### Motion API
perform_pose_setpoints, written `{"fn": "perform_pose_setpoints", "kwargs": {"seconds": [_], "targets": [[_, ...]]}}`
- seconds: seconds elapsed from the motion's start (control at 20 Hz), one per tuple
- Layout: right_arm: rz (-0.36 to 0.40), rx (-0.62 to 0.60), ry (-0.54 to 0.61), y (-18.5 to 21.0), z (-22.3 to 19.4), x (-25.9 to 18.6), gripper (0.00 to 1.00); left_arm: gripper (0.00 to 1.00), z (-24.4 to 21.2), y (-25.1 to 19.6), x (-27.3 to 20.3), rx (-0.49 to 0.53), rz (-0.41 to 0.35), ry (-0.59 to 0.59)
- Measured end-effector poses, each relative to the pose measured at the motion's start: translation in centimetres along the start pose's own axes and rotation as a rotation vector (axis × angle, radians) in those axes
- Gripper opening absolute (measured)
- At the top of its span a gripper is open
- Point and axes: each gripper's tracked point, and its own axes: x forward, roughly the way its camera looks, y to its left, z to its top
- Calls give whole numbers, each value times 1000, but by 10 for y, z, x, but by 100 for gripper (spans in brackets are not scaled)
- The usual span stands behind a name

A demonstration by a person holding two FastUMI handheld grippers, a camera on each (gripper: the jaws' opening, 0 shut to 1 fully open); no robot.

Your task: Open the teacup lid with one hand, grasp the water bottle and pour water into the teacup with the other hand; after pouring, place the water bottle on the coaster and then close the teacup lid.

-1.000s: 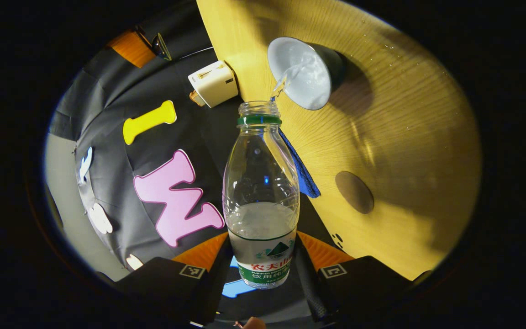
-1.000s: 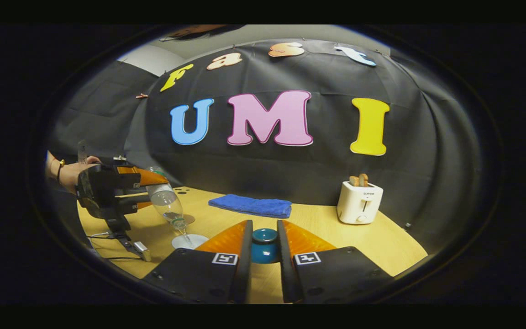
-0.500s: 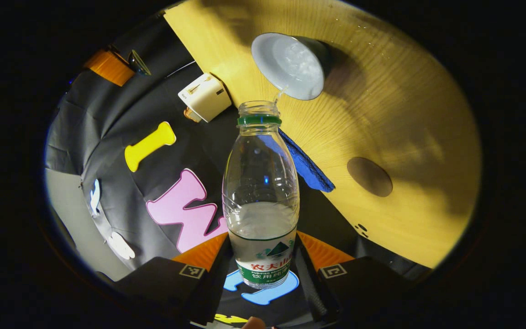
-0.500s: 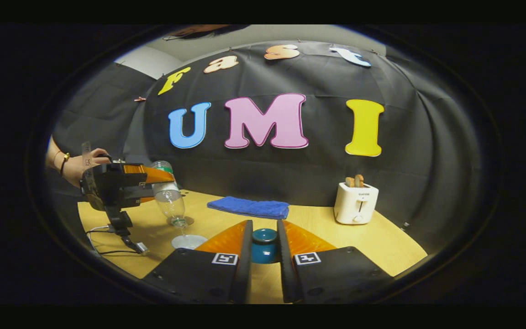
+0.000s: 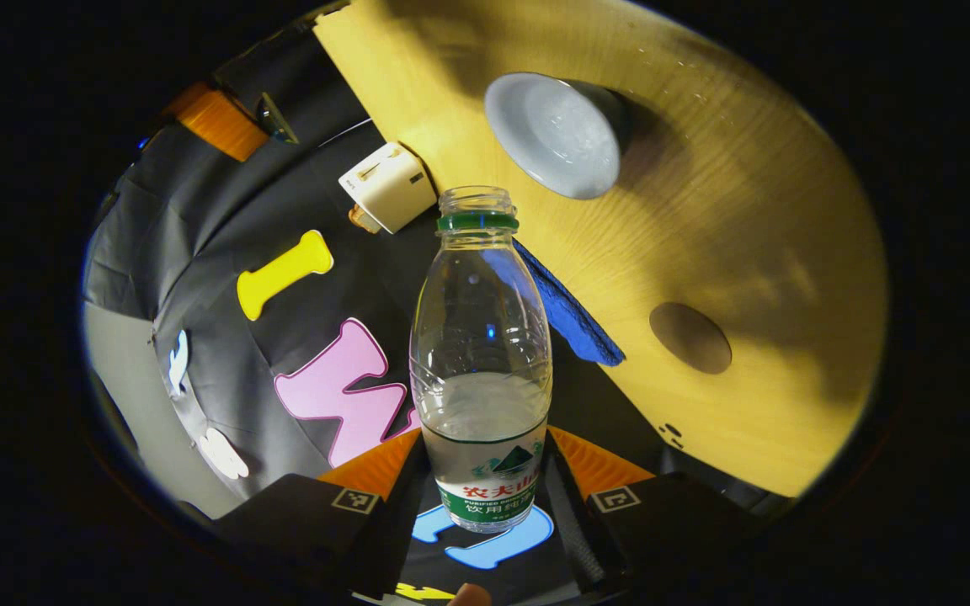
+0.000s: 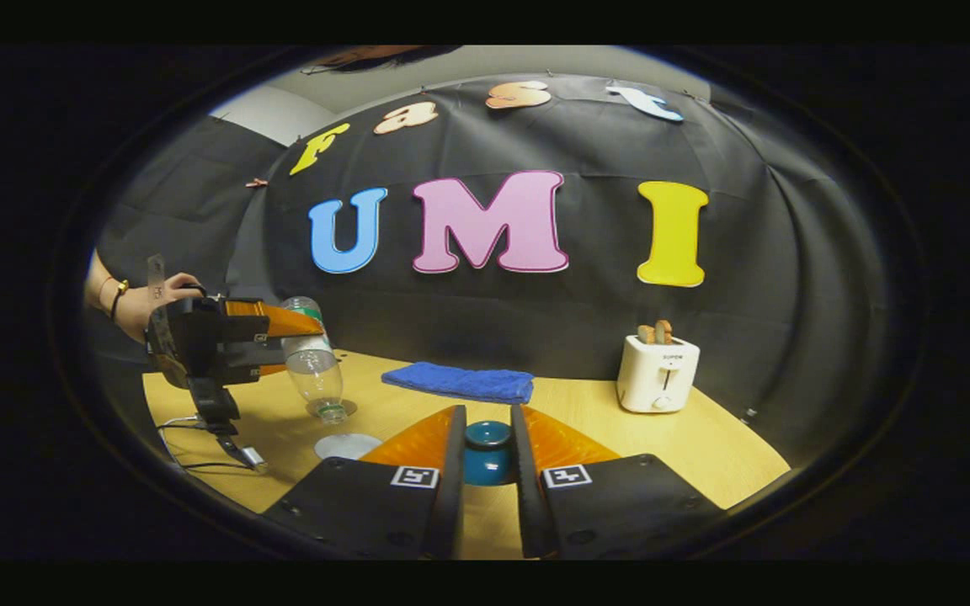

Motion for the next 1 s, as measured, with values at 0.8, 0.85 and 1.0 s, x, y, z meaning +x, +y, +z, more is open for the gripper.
{"fn": "perform_pose_setpoints", "kwargs": {"seconds": [0.8, 0.85, 1.0], "targets": [[-77, -37, 41, 36, -4, 24, 36, 76, -55, 8, 19, -1660, -45, 16], [-84, -39, 44, 39, -4, 25, 36, 76, -56, 6, 24, -1758, -60, 1], [-102, -43, 49, 46, -4, 26, 36, 76, -53, -6, 32, -2045, -106, -56]]}}
